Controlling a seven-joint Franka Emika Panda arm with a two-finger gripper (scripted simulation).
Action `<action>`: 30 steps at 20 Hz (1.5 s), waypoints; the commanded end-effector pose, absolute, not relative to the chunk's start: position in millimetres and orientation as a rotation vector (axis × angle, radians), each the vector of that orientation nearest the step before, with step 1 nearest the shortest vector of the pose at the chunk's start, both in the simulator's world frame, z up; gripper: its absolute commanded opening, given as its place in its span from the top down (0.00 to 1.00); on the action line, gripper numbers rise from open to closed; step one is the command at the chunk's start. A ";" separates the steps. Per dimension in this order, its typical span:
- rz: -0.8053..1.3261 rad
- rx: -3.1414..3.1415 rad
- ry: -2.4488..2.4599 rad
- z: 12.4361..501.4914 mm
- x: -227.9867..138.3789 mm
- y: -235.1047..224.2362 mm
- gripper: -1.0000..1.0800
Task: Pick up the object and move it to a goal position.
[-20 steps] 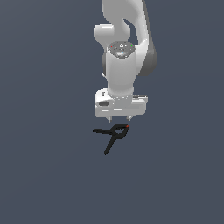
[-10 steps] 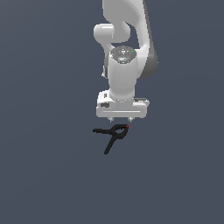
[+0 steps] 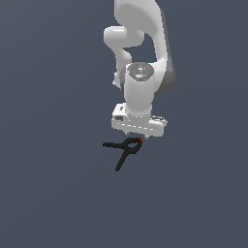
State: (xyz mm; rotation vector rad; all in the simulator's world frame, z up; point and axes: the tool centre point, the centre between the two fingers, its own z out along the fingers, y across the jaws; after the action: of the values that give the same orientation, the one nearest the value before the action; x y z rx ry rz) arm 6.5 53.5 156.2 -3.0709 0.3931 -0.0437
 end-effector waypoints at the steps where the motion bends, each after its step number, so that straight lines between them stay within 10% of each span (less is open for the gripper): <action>1: -0.032 -3.056 0.492 147.9 3.8 57.4 0.19; 30: 0.058 -2.720 1.562 60.1 -34.5 90.3 0.19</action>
State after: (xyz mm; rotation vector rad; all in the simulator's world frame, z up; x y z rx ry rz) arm -32.7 89.4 63.6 -2.7429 1.5156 0.0566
